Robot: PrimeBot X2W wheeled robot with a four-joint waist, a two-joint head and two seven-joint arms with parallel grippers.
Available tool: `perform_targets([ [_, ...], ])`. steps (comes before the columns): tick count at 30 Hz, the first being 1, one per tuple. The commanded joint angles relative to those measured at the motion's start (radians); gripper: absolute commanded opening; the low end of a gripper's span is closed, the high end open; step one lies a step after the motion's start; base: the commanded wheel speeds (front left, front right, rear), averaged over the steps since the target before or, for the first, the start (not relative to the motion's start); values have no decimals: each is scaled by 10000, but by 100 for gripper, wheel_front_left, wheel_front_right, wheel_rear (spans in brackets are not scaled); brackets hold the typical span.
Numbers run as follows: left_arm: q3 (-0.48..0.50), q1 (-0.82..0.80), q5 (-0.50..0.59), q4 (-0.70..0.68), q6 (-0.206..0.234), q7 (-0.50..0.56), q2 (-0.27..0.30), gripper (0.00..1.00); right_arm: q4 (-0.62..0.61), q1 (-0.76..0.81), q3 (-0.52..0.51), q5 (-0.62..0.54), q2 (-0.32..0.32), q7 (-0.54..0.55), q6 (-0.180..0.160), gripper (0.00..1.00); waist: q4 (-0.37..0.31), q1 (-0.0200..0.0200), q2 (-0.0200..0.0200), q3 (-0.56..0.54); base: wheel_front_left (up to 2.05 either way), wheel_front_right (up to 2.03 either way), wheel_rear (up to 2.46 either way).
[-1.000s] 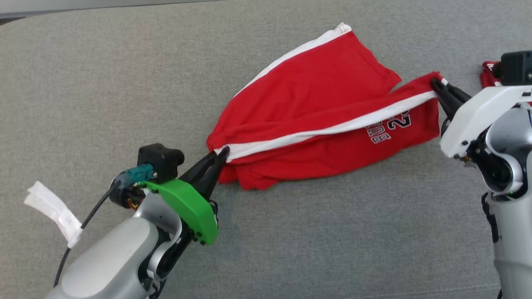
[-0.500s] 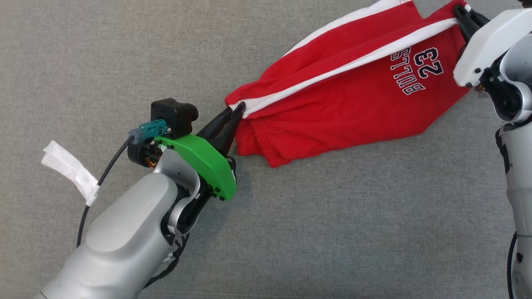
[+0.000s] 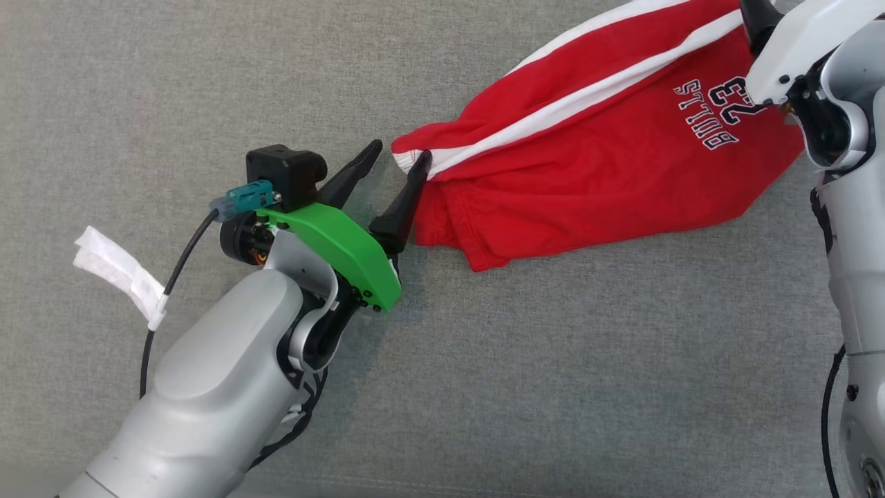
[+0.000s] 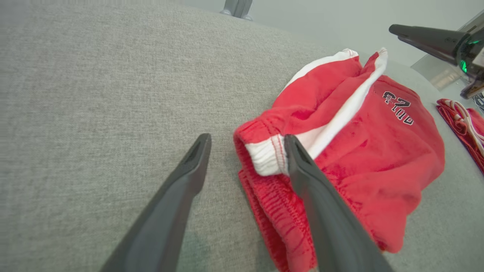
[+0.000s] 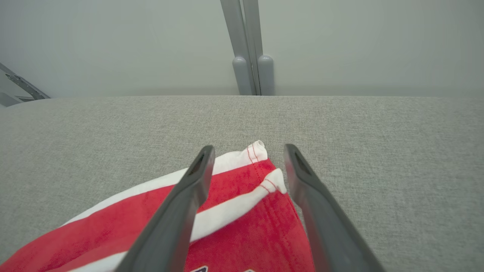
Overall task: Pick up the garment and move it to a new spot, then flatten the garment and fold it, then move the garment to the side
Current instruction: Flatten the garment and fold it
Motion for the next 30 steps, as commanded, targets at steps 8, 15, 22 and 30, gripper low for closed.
perform_targets([
  [8, 470, 404, -221, 318, 311, -788, 71, 100, 676, -179, 121, 287, -127, -623, -6, 100, 40, 0, 0, -475, 0, 0, 0],
  [15, 871, 1103, 115, 299, 232, -1812, 272, 100, 1105, 347, 204, 447, -578, -244, -6, 100, 116, 0, 0, -1091, 0, 0, 0],
  [22, 3392, 2395, 1955, -785, -260, -2012, -260, 100, 1391, 903, 15, 609, -821, -274, -6, 100, 385, 0, 0, -1240, 0, 0, 0],
  [30, 6132, 3982, 5002, -1689, -1284, -2019, -1516, 100, 1769, 1013, -53, 556, -1022, -407, -6, 100, 665, 0, 0, -987, 0, 0, 0],
])
